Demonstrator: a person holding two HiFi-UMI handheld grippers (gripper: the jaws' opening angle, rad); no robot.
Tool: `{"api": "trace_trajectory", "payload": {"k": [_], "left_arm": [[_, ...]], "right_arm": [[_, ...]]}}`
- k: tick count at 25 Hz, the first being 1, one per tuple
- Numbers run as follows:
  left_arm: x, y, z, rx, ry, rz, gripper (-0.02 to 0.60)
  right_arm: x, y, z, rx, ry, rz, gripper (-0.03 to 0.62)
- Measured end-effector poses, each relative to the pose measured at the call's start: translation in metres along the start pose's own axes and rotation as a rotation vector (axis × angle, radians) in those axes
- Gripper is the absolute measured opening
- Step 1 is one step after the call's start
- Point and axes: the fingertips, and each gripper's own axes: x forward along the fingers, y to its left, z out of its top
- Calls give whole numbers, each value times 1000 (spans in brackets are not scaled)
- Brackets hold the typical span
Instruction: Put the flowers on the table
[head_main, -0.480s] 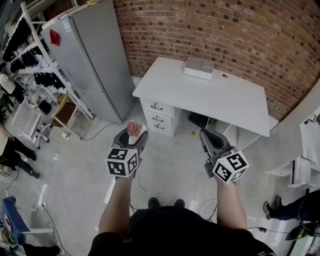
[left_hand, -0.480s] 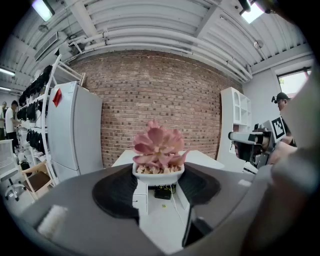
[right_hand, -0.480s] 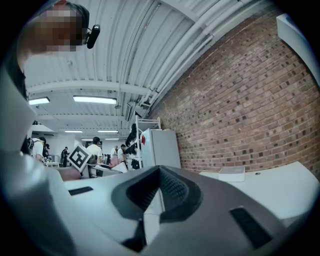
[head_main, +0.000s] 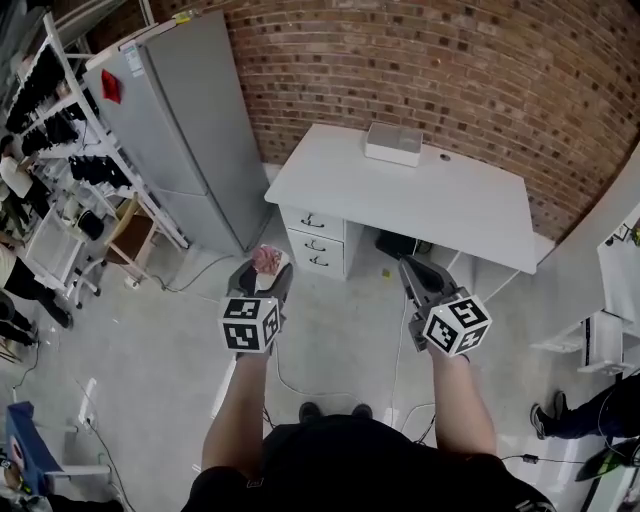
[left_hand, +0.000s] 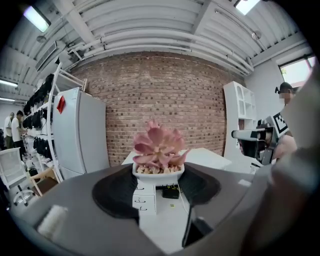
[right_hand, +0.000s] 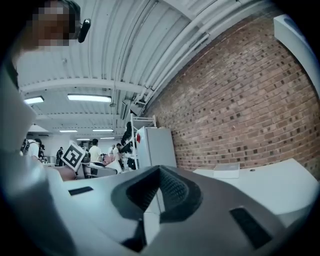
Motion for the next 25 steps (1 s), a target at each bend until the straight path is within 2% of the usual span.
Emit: {"api": "trace_trajectory", "payload": {"k": [3,8,15,20,25], "left_arm": [[-5,-6,-11,14,20,5,259],[-11,-18,-14,-12,10,3,259],[-13,-40,-13,-51,-5,-14,259],[-1,-47,-12,-53,-4,-31,259],[26,-40,-12,-69,-4,-63,259]], "right_arm": [[-8,0,2,6,-12,-2,11],[-23,6,9,40,-32,30,11],[-50,8,6,29,4,57,11],[-62,-9,-2,45,20,21,11],[-50,-31,-12,60,58,-37,11]]}}
